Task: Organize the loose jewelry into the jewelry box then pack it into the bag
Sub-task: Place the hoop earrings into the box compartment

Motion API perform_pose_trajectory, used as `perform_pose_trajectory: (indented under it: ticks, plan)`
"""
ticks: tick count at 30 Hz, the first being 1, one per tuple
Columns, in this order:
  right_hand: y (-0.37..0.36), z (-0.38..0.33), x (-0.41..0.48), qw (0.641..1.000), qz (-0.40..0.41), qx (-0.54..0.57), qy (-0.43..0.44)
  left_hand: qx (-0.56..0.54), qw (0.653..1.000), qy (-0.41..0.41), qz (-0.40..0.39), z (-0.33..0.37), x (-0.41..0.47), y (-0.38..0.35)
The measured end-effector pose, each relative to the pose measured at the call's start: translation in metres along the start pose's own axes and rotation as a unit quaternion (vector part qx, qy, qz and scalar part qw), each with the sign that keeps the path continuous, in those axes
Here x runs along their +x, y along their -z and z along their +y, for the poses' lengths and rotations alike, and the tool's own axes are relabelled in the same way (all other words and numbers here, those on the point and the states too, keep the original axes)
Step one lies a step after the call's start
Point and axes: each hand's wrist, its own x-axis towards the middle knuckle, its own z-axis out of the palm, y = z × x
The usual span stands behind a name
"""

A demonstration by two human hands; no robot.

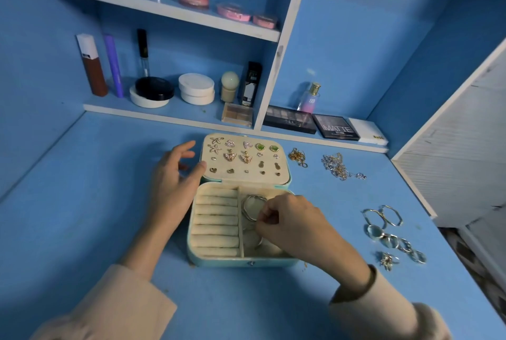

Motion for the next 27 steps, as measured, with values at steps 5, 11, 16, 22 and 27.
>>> perform_pose_trajectory:
  ticks: [5, 11, 16, 22, 27]
  plan:
    - [-0.003, 0.001, 0.001, 1.0, 0.011, -0.023, 0.003, 0.002, 1.0, 0.001, -0.003, 0.001, -0.001, 0.001]
    - [0.002, 0.005, 0.002, 0.999, 0.025, 0.025, 0.029, 0.007, 1.0, 0.0, -0.001, 0.002, -0.001, 0.001]
    - [0.03, 0.038, 0.003, 0.995, 0.073, 0.055, 0.041, 0.001, 1.0, -0.005, -0.002, -0.002, 0.001, -0.001]
    - [0.074, 0.121, 0.015, 0.996, 0.023, -0.053, -0.069, -0.001, 1.0, 0.001, -0.006, -0.007, 0.003, -0.001]
    - [0.095, 0.16, 0.013, 0.983, -0.027, -0.147, -0.104, 0.005, 1.0, -0.005, -0.004, -0.005, 0.002, -0.001]
